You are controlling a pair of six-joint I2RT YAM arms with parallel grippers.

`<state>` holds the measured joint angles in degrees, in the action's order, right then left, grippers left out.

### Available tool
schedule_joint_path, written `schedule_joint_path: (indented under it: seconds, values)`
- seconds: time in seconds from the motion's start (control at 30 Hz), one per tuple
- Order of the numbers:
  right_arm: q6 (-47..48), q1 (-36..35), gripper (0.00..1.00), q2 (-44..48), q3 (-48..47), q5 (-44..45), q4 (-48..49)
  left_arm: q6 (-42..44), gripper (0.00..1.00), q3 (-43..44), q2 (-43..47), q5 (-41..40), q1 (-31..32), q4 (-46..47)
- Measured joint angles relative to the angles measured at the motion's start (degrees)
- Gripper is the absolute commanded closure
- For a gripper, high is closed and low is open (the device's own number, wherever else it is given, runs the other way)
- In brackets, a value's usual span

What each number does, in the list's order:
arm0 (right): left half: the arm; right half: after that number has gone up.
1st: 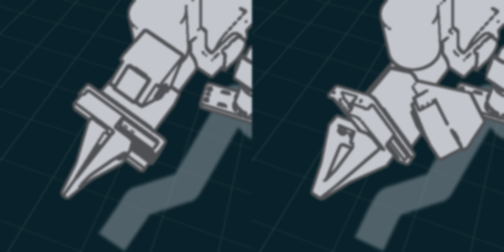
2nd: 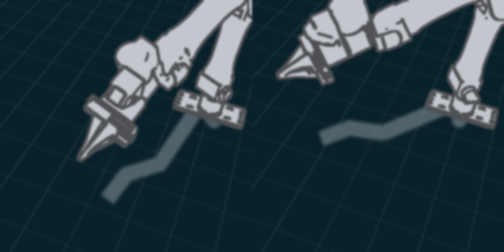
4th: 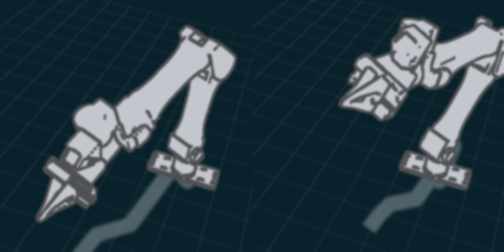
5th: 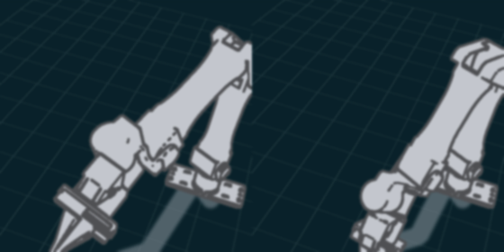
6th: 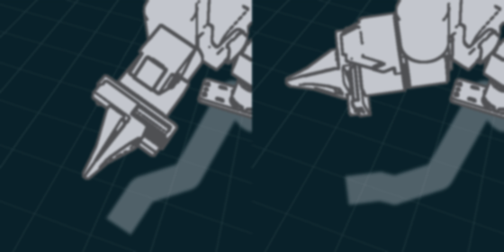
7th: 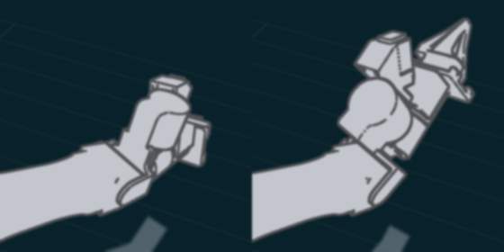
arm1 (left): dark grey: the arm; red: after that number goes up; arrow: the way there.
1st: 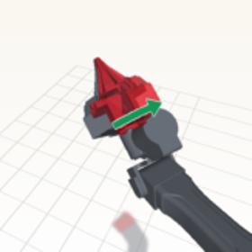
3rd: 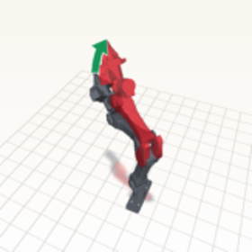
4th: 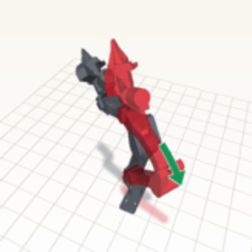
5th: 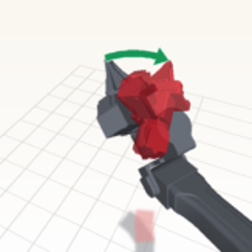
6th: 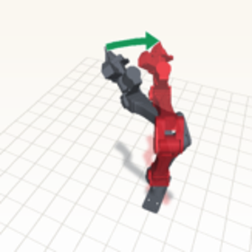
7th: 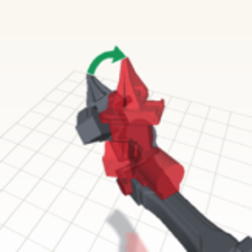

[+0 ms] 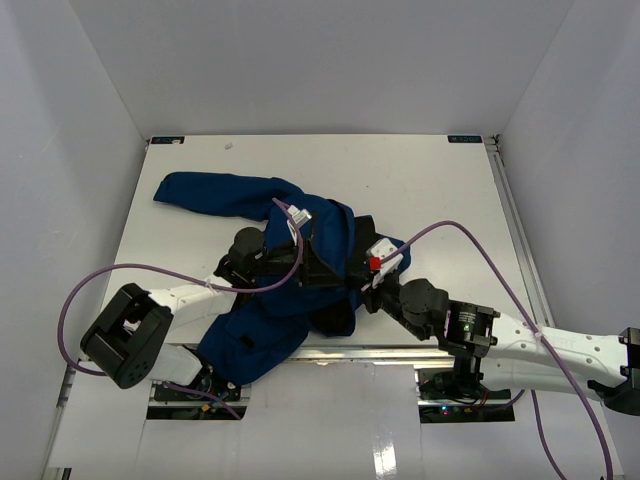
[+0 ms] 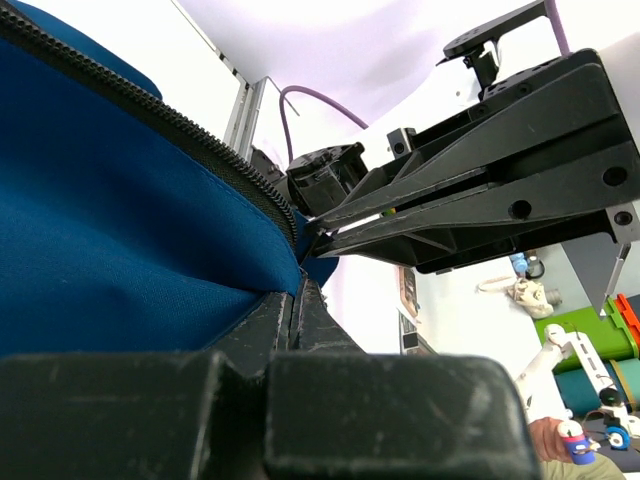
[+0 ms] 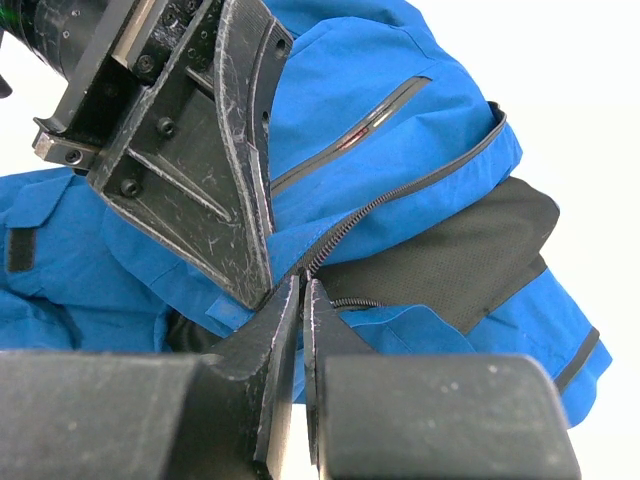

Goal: Zip up the jacket

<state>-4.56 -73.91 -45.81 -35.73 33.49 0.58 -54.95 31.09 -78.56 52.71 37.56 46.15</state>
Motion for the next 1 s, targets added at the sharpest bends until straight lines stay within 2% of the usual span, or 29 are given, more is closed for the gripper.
schedule_joint_path:
  seconds: [0.3,0.47,0.73,0.93,1.0]
  values:
    - [-3.7,0.0,0.92,4.6,5.0,0.7,4.1,-0.5,1.00,-0.1,-0.2,0.3,0.1,0.2]
    - [-4.5,-0.1,0.92,5.1,6.6,1.7,7.0,-3.2,1.00,-0.9,-1.4,0.6,0.1,3.9]
    - [-2.8,1.2,0.92,7.1,8.7,13.9,10.4,-6.6,1.00,-2.6,-2.7,6.8,0.3,6.6]
    - [-0.5,1.3,0.92,9.1,9.3,16.3,12.1,-6.6,1.00,-2.6,-2.7,7.9,0.3,6.6]
    - [-0.3,1.4,0.86,8.4,8.4,13.7,10.0,-6.6,1.00,-2.6,-2.7,8.0,0.3,6.6]
